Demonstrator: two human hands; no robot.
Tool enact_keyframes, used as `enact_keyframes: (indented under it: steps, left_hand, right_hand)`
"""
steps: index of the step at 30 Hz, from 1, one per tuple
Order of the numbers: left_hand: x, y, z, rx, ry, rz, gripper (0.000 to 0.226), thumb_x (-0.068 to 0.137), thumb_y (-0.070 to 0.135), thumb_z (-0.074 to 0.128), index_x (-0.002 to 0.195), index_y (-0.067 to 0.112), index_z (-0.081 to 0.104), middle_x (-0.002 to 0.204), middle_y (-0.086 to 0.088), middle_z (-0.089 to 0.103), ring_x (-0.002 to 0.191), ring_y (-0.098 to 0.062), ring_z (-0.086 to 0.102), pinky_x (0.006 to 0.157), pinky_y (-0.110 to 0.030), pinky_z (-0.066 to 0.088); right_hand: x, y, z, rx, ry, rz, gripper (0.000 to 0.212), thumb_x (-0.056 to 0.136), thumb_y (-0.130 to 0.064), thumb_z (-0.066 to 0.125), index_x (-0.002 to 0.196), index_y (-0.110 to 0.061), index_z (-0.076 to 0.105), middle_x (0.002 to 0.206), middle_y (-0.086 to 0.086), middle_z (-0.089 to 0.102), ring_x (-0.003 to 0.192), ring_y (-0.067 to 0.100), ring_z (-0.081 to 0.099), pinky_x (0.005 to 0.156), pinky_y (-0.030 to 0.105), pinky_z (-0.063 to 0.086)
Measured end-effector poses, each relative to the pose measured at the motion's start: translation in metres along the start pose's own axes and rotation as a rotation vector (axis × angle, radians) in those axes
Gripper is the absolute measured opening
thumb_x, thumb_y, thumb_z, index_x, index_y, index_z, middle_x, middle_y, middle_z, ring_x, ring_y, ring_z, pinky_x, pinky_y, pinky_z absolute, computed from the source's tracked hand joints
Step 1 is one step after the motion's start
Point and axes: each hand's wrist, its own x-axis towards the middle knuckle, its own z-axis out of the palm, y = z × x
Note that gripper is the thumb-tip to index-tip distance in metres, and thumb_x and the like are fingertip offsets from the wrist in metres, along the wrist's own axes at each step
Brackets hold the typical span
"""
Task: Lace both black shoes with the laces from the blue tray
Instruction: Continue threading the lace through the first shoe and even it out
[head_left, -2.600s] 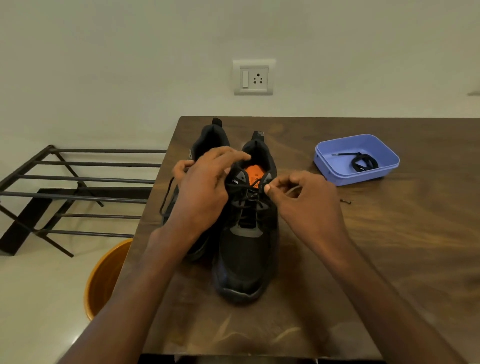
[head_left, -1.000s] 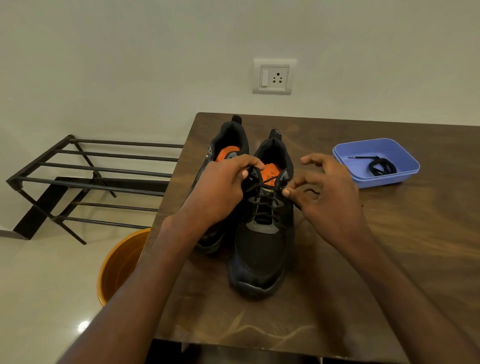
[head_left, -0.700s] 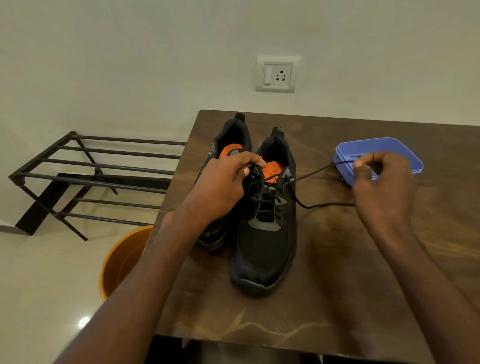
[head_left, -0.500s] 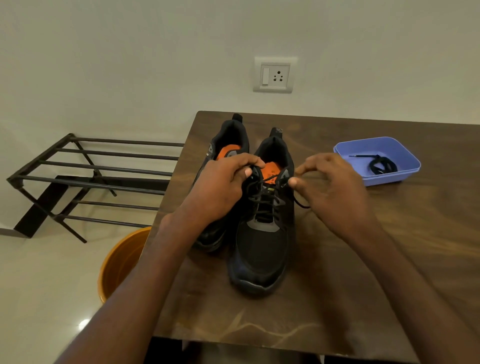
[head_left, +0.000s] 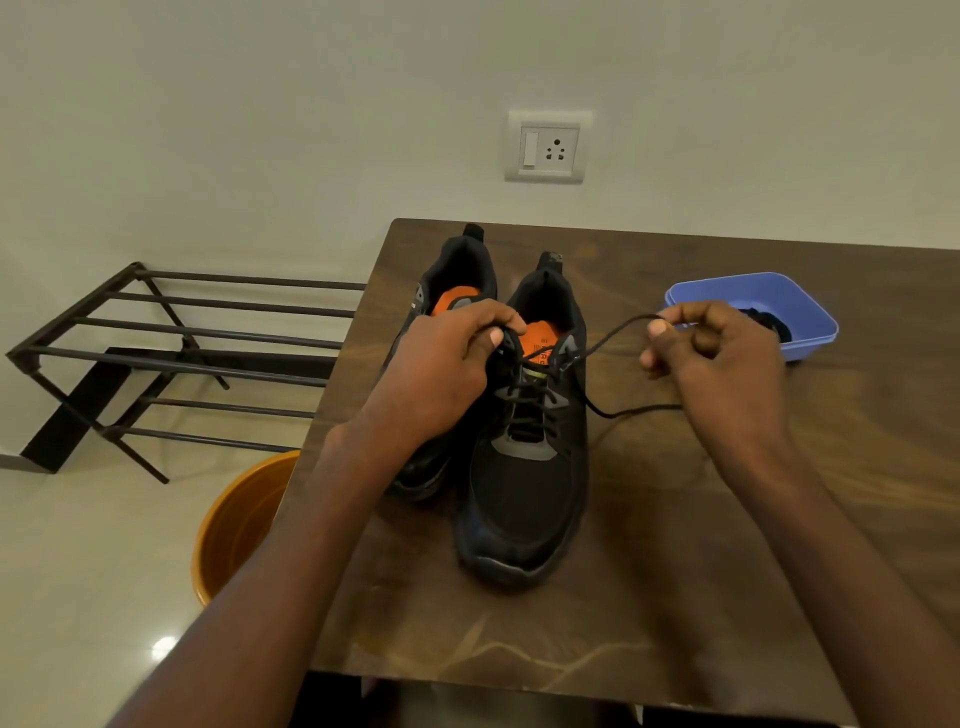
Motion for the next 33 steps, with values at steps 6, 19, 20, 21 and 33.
enact_keyframes:
  steps: [6, 19, 20, 21, 33]
  left_hand:
    - [-0.002, 0.003, 0.003, -0.015, -0.010, 0.085, 0.028, 0.105, 0.019, 0.057, 0.129, 0.026, 0.067, 0.122, 0.010, 0.067, 0.113, -0.005, 0.061, 0.098, -0.023, 0.051]
    - [-0.005, 0.014, 0.015, 0.111, 0.095, 0.147, 0.012, 0.095, 0.025, 0.072, 0.105, 0.022, 0.079, 0.120, 0.011, 0.067, 0.110, -0.003, 0.059, 0.085, -0.002, 0.036]
    - [-0.006, 0.015, 0.016, 0.110, 0.105, 0.145, 0.012, 0.095, 0.025, 0.072, 0.105, 0.022, 0.079, 0.119, 0.011, 0.068, 0.108, -0.003, 0.059, 0.085, -0.002, 0.037]
    - [-0.006, 0.015, 0.017, 0.109, 0.109, 0.145, 0.012, 0.095, 0.026, 0.072, 0.105, 0.021, 0.078, 0.118, 0.011, 0.068, 0.108, -0.003, 0.060, 0.086, -0.003, 0.038]
    - [-0.004, 0.015, 0.019, 0.035, 0.179, 0.203, 0.014, 0.098, 0.026, 0.070, 0.110, 0.019, 0.073, 0.115, 0.007, 0.065, 0.106, -0.008, 0.061, 0.092, -0.029, 0.055]
  right_hand:
    - [-0.011, -0.025, 0.001, 0.366, -0.256, -0.160, 0.016, 0.104, -0.009, 0.057, 0.115, -0.012, 0.067, 0.081, 0.013, 0.074, 0.061, 0.021, 0.066, 0.050, 0.026, 0.051]
    - [-0.018, -0.040, 0.002, 0.658, -0.407, -0.113, 0.028, 0.106, -0.006, 0.044, 0.125, -0.008, 0.064, 0.121, 0.011, 0.075, 0.104, 0.028, 0.071, 0.079, 0.035, 0.054]
    - [-0.018, -0.040, 0.003, 0.655, -0.418, -0.118, 0.028, 0.106, -0.006, 0.044, 0.126, -0.008, 0.064, 0.123, 0.010, 0.074, 0.104, 0.027, 0.071, 0.078, 0.034, 0.055]
    - [-0.018, -0.041, 0.005, 0.648, -0.428, -0.126, 0.027, 0.106, -0.006, 0.046, 0.126, -0.009, 0.063, 0.123, 0.010, 0.074, 0.105, 0.027, 0.071, 0.078, 0.034, 0.055]
    - [-0.019, -0.044, 0.009, 0.698, -0.271, -0.026, 0.017, 0.100, -0.007, 0.061, 0.114, -0.011, 0.068, 0.113, 0.011, 0.077, 0.083, 0.019, 0.061, 0.063, 0.025, 0.045]
